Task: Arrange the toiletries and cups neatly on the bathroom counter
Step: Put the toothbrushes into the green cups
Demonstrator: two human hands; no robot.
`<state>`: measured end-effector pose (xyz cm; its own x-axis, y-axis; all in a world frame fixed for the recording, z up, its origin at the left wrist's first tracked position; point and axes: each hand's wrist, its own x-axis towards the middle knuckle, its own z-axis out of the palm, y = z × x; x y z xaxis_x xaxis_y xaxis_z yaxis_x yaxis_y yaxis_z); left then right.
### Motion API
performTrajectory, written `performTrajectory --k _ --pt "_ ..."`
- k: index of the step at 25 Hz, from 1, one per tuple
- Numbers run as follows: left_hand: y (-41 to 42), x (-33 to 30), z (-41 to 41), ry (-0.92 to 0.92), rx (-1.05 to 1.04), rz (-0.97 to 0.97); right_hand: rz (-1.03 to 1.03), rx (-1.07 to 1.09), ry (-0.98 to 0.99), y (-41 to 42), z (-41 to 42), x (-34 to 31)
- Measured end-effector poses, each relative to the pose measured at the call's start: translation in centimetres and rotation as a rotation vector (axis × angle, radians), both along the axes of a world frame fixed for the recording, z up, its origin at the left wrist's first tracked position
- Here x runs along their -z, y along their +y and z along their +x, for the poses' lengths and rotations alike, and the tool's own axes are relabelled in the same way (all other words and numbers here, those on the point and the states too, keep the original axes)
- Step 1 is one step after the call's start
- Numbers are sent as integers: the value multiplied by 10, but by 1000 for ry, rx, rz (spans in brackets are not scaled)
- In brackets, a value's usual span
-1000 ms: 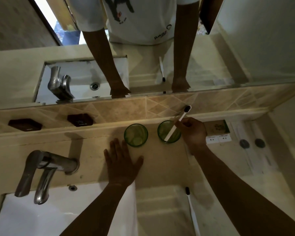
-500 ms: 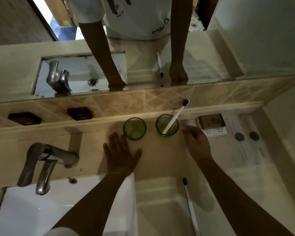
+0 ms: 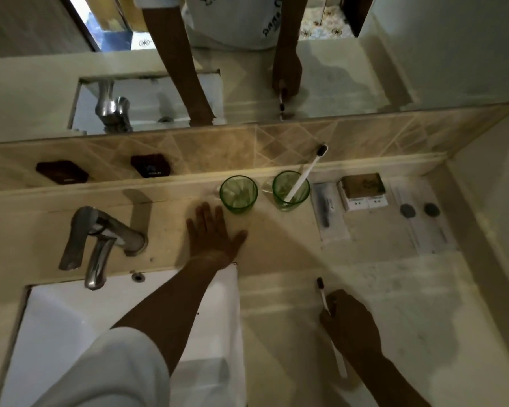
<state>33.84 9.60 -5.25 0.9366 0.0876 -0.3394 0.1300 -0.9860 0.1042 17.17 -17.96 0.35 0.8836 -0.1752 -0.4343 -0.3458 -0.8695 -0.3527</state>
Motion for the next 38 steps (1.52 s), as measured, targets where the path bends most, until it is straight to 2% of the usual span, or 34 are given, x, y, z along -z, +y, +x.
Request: performTrajectory --k 3,6,8,12,14,18,25,38 --pt "13 1 -3 -3 65 -32 50 52 65 10 11 -3" --pt "31 6 -4 3 131 -36 176 122 22 28 47 -19" --pt "36 10 -4 7 147 -46 333 207 -107 42 87 -40" --pt "28 17 -8 -52 124 -38 797 437 -425 68 172 -89" --pt "27 19 -9 -74 127 -27 933 501 -500 80 204 -100" --pt "27 19 -10 -114 123 -32 927 524 -463 101 233 -88" --pt "25 21 -12 -161 115 -37 815 460 -408 117 231 -50" --pt "25 19 -13 -170 114 -60 674 405 -363 121 244 -52"
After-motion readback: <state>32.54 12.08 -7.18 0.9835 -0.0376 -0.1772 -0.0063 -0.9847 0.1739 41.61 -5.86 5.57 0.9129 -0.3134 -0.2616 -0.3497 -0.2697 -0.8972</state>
